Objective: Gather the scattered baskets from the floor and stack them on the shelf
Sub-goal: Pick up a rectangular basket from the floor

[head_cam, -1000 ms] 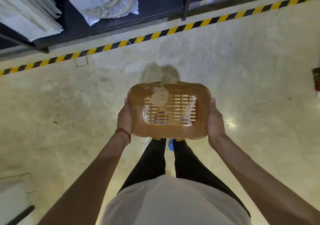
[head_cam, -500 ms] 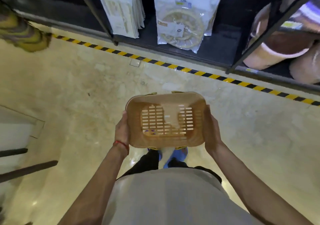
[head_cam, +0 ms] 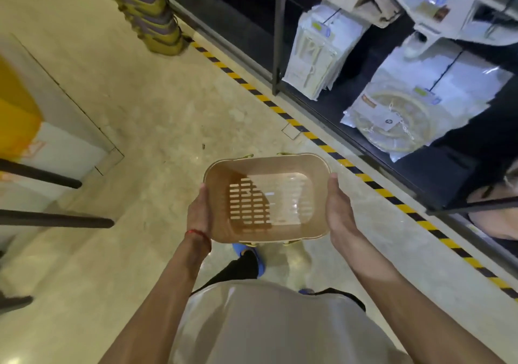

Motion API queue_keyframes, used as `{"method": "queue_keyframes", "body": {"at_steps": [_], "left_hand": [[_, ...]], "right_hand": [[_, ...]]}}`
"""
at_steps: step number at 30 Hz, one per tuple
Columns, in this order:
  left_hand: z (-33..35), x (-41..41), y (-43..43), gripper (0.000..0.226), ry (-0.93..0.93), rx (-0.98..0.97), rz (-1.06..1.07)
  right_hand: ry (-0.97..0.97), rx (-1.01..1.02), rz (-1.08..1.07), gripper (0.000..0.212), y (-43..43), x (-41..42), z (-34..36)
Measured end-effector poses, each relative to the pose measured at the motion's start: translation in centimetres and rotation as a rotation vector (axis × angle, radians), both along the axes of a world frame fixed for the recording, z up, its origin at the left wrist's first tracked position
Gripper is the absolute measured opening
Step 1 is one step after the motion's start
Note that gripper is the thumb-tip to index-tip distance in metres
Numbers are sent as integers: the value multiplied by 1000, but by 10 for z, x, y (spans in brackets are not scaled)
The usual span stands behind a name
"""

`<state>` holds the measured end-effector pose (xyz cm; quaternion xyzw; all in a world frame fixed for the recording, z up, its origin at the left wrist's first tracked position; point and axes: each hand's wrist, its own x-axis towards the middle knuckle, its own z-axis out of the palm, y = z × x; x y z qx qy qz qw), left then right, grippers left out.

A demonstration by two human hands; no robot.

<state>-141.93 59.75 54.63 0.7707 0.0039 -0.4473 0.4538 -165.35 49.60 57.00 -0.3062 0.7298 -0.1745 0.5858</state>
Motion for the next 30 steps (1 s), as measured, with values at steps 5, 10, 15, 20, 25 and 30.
{"method": "queue_keyframes", "body": {"at_steps": [5,10,15,20,25,30], "left_hand": [[9,98,-34,50,7,-1,28],[14,178,-74,47,16,-35,115],[10,241,-119,48,35,-25,205],[9,298,-176,48,-6,5,312],[26,342,-235,38,-53,14,457],[39,392,-288,41,-98,-11,535]], "right_hand": [[9,27,27,71,-47,100,0],[9,16,89,72,-98,191,7],[17,21,195,74,-166,261,1],[-11,12,305,87,-241,334,-7],[-19,-26,393,61,-321,404,1],[13,-35,520,55,-393,482,19]]}}
